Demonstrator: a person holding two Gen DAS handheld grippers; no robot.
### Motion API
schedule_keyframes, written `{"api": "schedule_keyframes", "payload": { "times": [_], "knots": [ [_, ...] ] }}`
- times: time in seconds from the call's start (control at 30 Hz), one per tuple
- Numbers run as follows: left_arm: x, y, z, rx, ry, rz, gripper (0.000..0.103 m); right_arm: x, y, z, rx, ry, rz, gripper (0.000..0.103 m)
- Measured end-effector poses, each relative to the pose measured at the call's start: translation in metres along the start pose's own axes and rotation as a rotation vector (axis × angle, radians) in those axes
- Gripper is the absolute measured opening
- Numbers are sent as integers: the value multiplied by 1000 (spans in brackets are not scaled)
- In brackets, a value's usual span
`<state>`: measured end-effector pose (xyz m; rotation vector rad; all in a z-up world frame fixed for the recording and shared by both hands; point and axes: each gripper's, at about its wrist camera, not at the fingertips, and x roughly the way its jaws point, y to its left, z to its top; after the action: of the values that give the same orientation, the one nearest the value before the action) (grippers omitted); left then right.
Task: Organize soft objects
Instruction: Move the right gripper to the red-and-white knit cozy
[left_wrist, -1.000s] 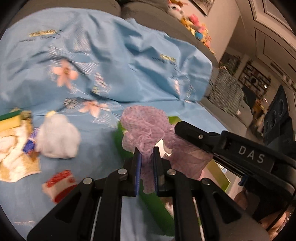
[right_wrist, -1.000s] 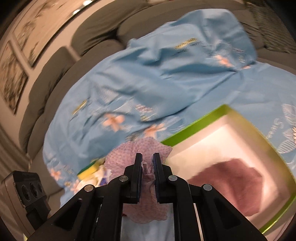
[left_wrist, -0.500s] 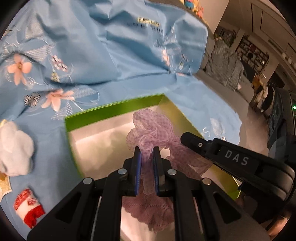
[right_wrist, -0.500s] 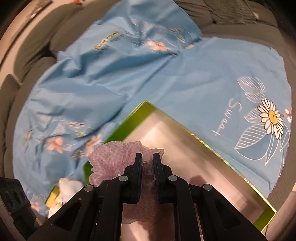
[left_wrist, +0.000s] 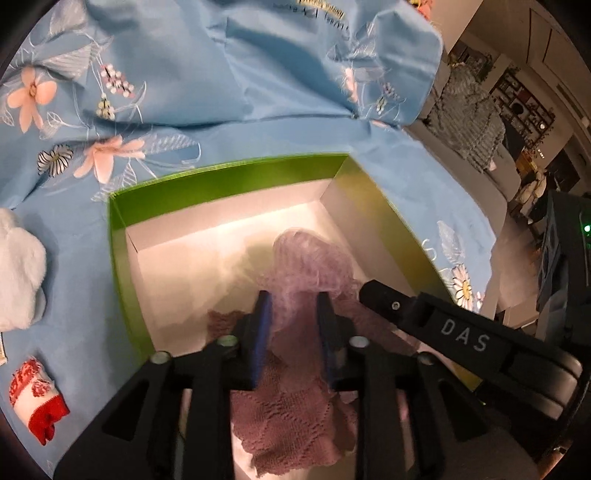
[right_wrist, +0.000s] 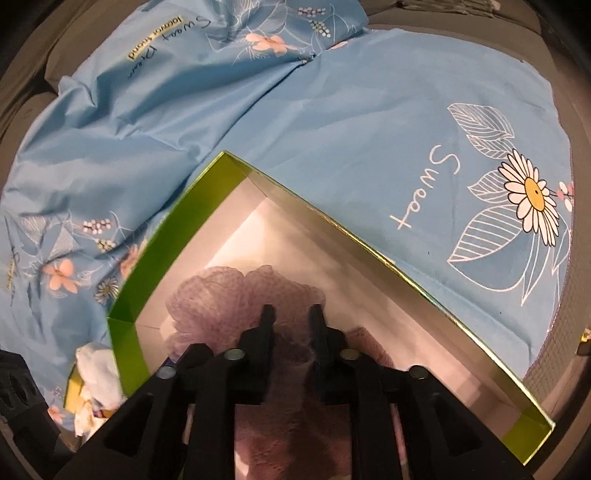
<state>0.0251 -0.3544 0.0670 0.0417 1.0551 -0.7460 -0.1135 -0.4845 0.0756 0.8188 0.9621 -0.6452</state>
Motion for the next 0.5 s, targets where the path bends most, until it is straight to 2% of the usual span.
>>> {"api": "schedule_keyframes", "payload": {
  "times": [0.03,0.1,0.17,0.27,0.37,0.5],
  "knots": [
    [-4,0,0,3,-12,-4,39,-4,-1,-1,0,-13,7,37],
    [-15,-1,-2,4,-46,-12,68,-19,0,-4,-1,-74,18,56],
    [-31,1,-4,-5,-87,-6,77,-34,-1,-8,-6,-133,29,70],
    [-61,10,-10,-26,-161,-20,82,-60,-1,-13,-16,-223,60,75],
    [-91,26,-19,-65,-215,-29,87,-75,6,-18,-40,-273,103,78],
    [-128,56,-42,-116,-259,18,88,-83,31,-28,-116,-274,172,80]
  ]
}}
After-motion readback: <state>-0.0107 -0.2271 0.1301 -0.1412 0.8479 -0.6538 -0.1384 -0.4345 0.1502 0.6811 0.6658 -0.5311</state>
